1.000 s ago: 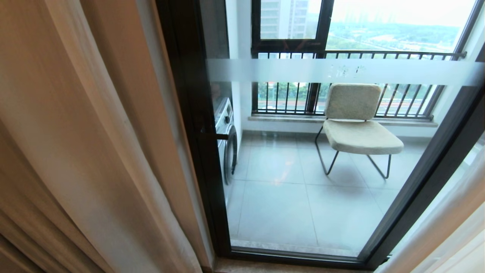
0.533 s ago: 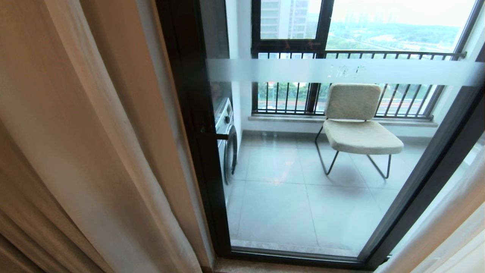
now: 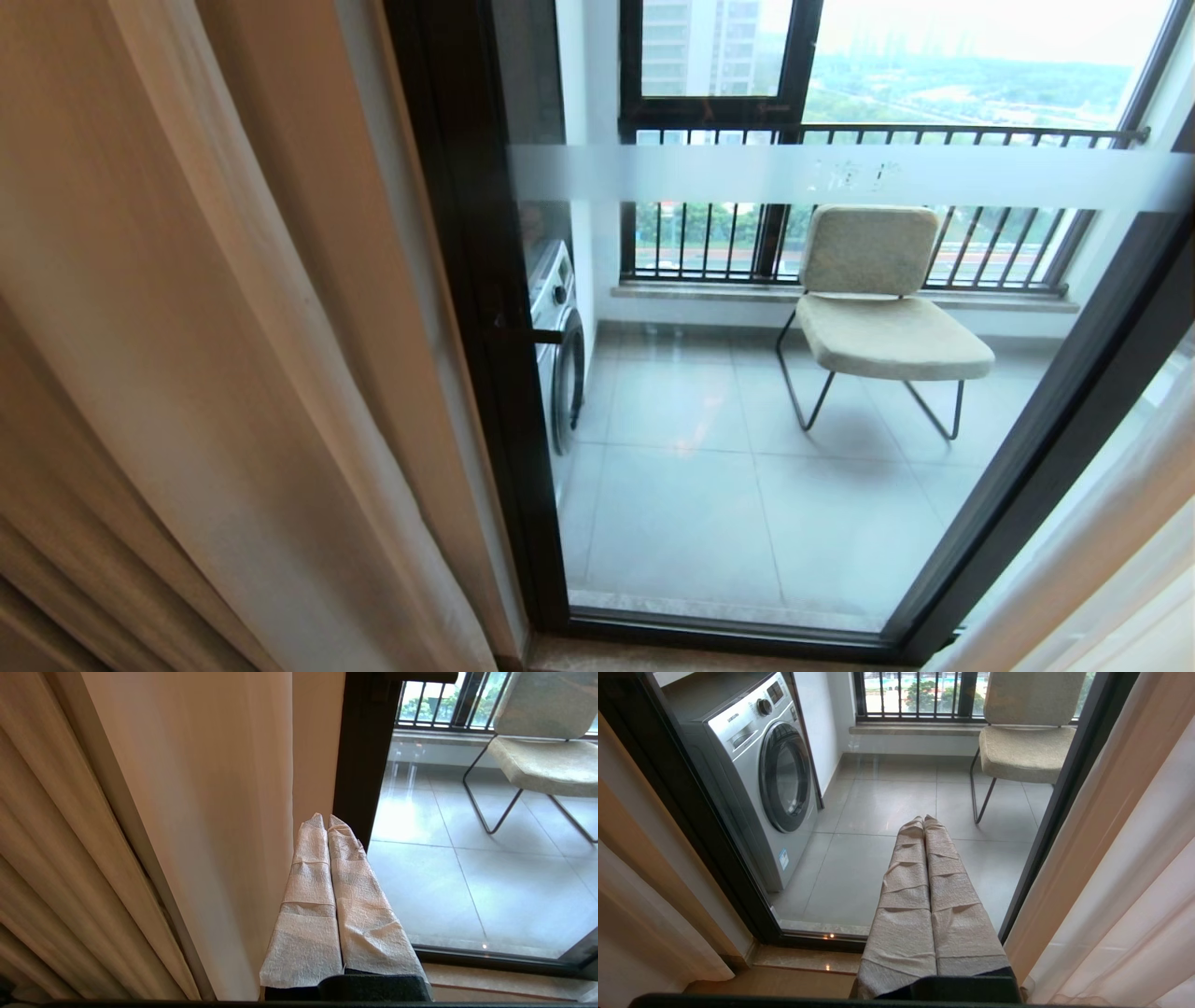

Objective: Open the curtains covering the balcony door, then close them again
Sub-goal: Pull the inner curtains open on both sides

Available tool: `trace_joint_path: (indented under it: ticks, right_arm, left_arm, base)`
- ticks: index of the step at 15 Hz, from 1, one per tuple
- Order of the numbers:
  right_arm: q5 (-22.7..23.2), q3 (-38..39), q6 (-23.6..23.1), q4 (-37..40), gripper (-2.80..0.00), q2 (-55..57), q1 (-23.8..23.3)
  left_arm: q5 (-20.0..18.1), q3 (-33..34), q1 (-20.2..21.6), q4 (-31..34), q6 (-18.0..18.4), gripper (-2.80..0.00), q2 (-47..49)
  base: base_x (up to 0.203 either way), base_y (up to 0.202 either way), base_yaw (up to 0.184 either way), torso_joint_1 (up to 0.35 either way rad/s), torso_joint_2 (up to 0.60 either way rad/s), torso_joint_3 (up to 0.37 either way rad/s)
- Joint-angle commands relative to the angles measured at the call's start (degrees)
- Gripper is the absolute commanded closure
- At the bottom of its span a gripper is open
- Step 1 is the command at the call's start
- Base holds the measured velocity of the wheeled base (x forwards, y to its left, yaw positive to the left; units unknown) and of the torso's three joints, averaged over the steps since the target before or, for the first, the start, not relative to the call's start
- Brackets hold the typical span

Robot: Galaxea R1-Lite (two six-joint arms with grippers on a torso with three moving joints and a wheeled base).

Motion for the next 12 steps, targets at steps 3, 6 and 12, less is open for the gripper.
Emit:
trace_joint_path:
  ticks: [3,6,12]
  right_arm:
    - [-0.01,0.00,0.00,0.01,0.00,-0.01,0.02]
    - [-0.01,0.00,0.00,-0.08,0.00,-0.02,0.02]
    - [-0.01,0.00,0.00,0.01,0.00,-0.02,0.02]
  left_arm:
    - [0.04,0.05,0.00,-0.03,0.02,0.00,-0.13]
    - [0.04,0.05,0.00,0.06,-0.05,0.00,-0.13]
    - [0.04,0.05,0.00,-0.03,-0.05,0.00,-0.13]
  base:
    - [0.000,0.000,0.000,0.000,0.00,0.000]
    - [0.000,0.000,0.000,0.000,0.00,0.000]
    - [0.000,-0.159,0.004,0.001,0.00,0.001]
